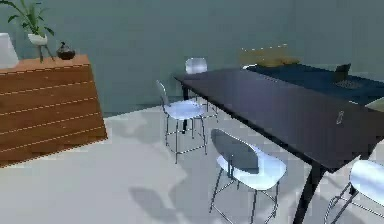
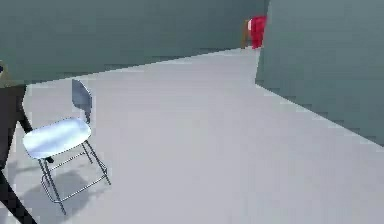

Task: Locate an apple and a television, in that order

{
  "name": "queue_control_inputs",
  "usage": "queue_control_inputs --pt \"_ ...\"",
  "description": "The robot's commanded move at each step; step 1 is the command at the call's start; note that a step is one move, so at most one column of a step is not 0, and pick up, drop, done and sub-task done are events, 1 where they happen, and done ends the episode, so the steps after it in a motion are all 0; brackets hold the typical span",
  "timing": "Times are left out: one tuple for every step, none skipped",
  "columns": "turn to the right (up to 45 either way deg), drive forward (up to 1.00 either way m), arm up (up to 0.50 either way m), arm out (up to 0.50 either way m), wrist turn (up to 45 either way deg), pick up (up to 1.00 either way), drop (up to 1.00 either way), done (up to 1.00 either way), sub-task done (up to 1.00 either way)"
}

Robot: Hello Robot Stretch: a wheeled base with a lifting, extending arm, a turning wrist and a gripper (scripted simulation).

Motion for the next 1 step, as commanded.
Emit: queue_control_inputs --pt "45.0 0.00 0.00 0.00 0.0 0.00 0.00 0.00 0.00"
